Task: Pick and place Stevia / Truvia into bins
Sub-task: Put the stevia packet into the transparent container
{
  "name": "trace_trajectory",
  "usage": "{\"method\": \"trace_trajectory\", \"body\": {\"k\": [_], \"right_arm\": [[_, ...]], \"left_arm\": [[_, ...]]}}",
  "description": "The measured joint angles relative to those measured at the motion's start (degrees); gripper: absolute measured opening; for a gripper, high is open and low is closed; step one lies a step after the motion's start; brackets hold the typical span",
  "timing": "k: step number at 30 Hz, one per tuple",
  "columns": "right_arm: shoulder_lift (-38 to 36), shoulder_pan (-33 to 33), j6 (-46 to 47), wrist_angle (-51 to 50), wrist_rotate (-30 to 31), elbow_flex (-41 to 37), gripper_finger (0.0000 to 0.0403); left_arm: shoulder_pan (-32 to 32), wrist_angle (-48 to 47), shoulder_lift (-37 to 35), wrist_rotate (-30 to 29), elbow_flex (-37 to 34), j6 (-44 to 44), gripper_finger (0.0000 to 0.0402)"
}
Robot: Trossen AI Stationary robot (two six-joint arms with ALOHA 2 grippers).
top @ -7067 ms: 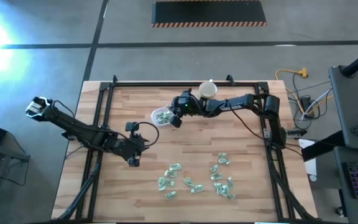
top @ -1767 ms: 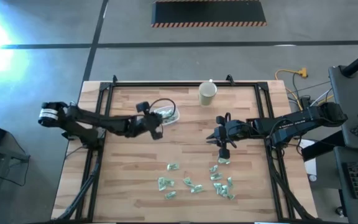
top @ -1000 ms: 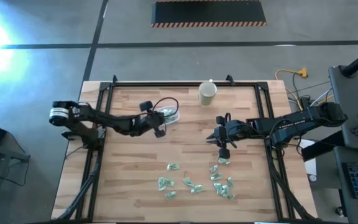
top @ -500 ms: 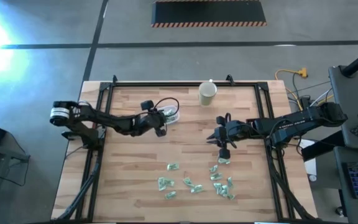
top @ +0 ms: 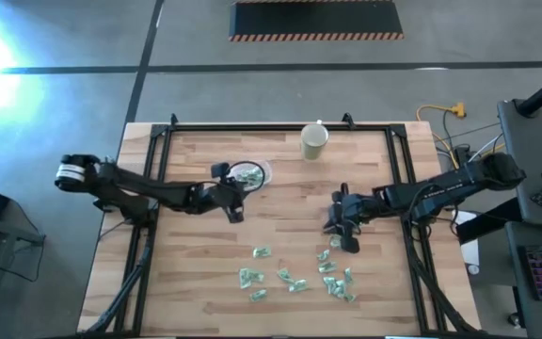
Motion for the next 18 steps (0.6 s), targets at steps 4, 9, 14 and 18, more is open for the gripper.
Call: {"method": "trace_trajectory", "body": {"k": [4, 9, 14, 18], "right_arm": [[0.0, 4.55, 4.35, -4.74, 4.32, 0.0, 0.0061], [0.0, 9.81, 7.38, -8.03, 10.74, -0.4, 0.0061], [0.0, 11.49, 7.86, -7.32, 15.05, -1.36, 0.0061], [0.0, 11.4, 9.36, -5.24, 16.9, -4.1, 0.0061]], "left_arm": [[-1.95, 0.08, -1.29, 0.0, 0.07, 0.15, 0.0121], [-2.85, -0.03, -1.85, -0.01, 0.09, 0.18, 0.0121], [-2.94, -0.08, -2.01, 0.0, 0.09, 0.2, 0.0121], [-2.94, -0.04, -2.14, 0.77, 0.09, 0.22, 0.0121]]}}
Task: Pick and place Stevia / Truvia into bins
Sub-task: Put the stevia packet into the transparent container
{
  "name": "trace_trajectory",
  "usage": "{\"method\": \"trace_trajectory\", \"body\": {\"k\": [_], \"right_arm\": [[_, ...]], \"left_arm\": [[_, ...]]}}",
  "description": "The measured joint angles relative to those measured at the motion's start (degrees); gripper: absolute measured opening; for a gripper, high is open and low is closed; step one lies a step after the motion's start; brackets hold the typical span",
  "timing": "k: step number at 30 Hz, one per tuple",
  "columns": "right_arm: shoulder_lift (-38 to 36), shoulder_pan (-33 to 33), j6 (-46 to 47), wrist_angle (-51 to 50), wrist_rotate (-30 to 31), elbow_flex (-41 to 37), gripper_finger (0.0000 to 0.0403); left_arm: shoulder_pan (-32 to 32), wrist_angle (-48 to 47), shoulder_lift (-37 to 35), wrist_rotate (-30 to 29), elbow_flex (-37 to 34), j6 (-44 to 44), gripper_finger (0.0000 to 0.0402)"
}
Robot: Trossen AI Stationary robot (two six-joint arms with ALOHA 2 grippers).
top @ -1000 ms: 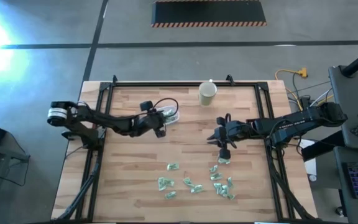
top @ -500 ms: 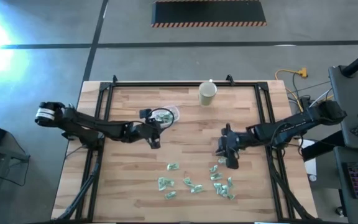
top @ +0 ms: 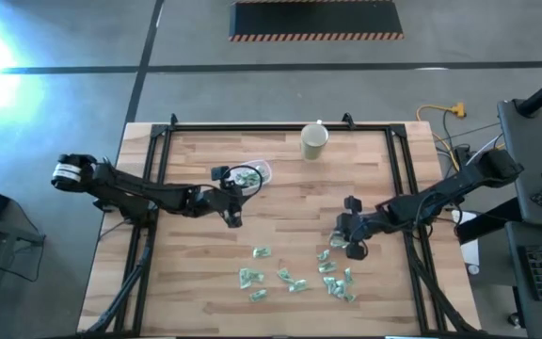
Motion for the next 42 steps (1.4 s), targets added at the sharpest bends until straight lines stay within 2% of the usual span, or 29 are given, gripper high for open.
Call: {"method": "trace_trajectory", "body": {"k": [7, 22, 42], "right_arm": [[0.0, -0.11, 3.22, 1.3, 0.06, -3.66, 0.0067], [0.0, -0.15, 3.38, 8.99, 1.41, -6.58, 0.0162], [0.0, -0.15, 3.65, 19.76, 1.05, -13.29, 0.0169]], "left_arm": [[0.0, -0.02, -0.17, 0.13, 0.0, -0.04, 0.0121], [-0.04, -0.02, -0.17, 0.26, 0.0, -0.17, 0.0121], [-0.04, -0.02, -0.17, 0.26, 0.0, -0.22, 0.0121]]}}
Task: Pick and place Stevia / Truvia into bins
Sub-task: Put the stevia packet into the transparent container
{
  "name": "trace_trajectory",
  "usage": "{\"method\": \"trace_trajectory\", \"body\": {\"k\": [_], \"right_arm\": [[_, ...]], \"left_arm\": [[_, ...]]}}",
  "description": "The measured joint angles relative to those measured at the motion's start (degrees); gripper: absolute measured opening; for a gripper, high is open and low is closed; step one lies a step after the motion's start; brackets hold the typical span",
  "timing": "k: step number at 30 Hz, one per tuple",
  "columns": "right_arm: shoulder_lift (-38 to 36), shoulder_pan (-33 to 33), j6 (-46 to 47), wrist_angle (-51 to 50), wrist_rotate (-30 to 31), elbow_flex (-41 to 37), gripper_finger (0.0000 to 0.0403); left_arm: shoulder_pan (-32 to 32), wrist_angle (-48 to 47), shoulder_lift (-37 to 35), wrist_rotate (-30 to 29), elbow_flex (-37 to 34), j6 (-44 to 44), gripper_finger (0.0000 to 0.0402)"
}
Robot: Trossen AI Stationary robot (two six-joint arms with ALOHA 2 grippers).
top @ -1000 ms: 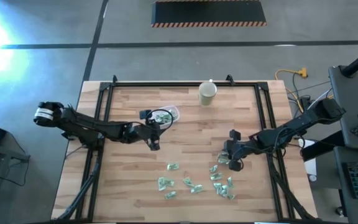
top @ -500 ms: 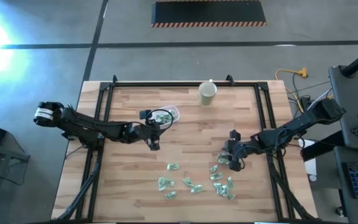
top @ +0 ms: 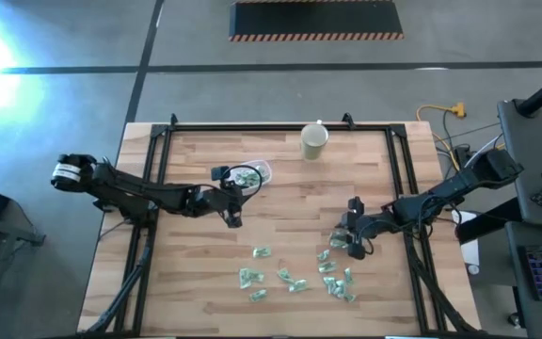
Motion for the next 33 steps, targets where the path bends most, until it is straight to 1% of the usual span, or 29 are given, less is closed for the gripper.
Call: {"method": "trace_trajectory", "body": {"k": [8, 16, 33], "right_arm": [[0.0, 0.0, -0.01, 1.67, 1.3, -0.84, 0.0169], [0.0, 0.01, -0.05, 4.61, 1.48, -2.51, 0.0167], [0.0, 0.0, -0.12, 6.41, 1.53, -3.16, 0.0157]], "left_arm": [[0.0, -0.01, 0.0, 0.0, 0.0, 0.0, 0.0121], [0.0, 0.0, 0.0, 0.0, 0.0, -0.02, 0.0121], [-0.31, -0.01, 0.0, 0.0, 0.0, -0.02, 0.0121]]}}
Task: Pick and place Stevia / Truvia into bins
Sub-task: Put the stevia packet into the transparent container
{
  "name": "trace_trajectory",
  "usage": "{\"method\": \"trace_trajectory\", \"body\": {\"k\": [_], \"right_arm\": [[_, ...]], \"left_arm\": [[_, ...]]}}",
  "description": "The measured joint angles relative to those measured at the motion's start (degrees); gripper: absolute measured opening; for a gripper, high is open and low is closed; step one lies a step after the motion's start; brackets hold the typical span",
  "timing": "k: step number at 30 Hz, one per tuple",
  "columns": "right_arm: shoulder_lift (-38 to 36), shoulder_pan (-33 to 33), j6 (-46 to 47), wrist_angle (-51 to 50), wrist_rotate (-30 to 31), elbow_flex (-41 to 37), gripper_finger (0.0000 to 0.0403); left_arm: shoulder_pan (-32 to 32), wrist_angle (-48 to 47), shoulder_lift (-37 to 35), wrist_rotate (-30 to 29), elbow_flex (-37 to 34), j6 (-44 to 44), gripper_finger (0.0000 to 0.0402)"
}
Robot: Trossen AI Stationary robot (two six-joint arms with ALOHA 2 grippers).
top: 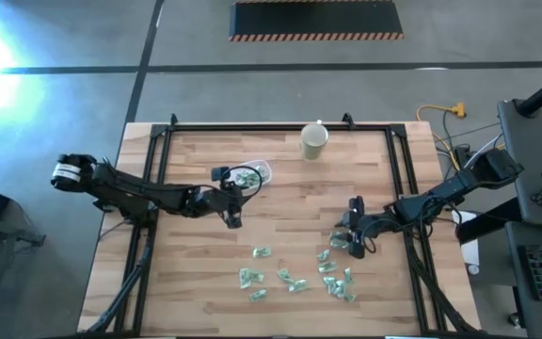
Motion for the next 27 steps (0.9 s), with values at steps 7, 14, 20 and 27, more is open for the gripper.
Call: {"method": "trace_trajectory", "body": {"k": [7, 14, 20, 27], "right_arm": [[2.24, -0.06, -0.11, 3.26, 1.49, -0.3, 0.0155], [9.18, -0.58, -0.58, 5.86, 1.91, 0.24, 0.0154], [10.5, -0.92, -2.39, 5.51, 1.86, 1.54, 0.0144], [9.64, -0.98, -6.03, 4.8, 1.06, 2.4, 0.0101]], "left_arm": [[-0.02, 0.0, 0.0, -0.02, 0.0, 0.0, 0.0121], [-0.02, -0.11, 0.0, 0.0, -0.02, 0.0, 0.0121], [-0.02, -1.46, 0.0, -0.02, -0.06, -0.02, 0.0121], [-0.04, -1.4, 0.0, -0.02, -0.07, -0.02, 0.0121]]}}
